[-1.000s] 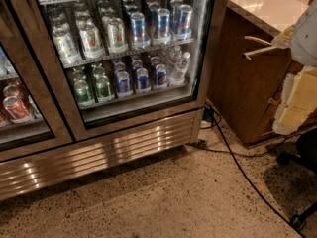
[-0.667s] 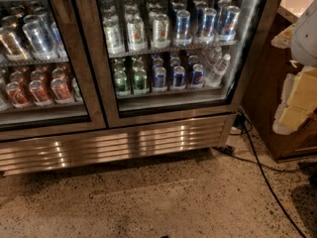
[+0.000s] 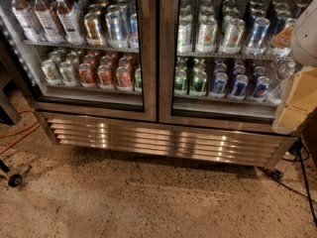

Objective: Open right fridge door

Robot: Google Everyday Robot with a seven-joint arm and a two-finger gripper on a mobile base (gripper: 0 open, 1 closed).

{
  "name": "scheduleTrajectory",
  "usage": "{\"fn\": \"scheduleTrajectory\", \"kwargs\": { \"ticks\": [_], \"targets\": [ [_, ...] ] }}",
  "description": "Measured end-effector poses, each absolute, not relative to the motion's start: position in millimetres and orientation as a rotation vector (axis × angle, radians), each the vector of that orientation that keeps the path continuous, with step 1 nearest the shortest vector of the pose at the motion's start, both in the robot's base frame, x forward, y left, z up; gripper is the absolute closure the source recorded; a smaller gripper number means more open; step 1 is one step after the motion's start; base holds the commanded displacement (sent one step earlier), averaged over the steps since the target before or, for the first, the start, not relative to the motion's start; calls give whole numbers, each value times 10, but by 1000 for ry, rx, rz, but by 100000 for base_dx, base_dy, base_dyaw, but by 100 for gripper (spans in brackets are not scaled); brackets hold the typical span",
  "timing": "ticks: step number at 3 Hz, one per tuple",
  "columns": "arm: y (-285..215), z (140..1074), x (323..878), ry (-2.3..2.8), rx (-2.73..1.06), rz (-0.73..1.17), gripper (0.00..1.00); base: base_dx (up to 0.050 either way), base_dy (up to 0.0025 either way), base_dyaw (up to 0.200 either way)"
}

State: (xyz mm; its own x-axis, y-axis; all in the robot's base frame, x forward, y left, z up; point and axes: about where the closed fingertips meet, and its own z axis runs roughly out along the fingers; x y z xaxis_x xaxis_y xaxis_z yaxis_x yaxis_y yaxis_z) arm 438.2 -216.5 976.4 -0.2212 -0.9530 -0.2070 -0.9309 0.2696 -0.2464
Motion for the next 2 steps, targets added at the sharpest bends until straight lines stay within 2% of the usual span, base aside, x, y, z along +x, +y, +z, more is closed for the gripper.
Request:
{"fn": "scheduleTrajectory", "kwargs": {
  "ticks": [2],
  "targets": [
    [-2165,9764,4382,2231,-1724,-99,0,4729,-4,78]
  ]
}}
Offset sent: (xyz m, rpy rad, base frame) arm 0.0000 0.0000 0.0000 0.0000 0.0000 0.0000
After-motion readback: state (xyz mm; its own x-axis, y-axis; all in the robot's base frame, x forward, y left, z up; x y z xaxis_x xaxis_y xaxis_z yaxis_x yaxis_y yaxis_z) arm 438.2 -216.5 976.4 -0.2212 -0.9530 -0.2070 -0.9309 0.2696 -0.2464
